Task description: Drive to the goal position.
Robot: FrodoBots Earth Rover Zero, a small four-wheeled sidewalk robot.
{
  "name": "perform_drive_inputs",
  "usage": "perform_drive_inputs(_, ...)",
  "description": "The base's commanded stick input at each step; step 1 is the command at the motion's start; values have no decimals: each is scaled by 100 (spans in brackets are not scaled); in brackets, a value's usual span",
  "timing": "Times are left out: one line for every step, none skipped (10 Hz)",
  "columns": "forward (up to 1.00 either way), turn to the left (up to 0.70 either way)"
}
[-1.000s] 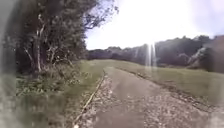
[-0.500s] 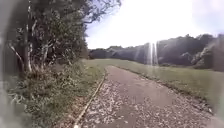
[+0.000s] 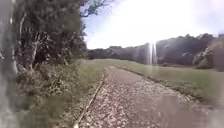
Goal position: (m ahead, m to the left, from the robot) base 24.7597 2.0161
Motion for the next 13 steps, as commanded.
perform_drive_inputs(100, 0)
perform_drive_inputs(100, 0)
perform_drive_inputs(100, 0)
perform_drive_inputs(100, 0)
perform_drive_inputs(100, 0)
perform_drive_inputs(100, 0)
perform_drive_inputs(100, 0)
perform_drive_inputs(100, 0)
perform_drive_inputs(100, 0)
perform_drive_inputs(100, 0)
perform_drive_inputs(100, 0)
perform_drive_inputs(100, 0)
perform_drive_inputs(100, 0)
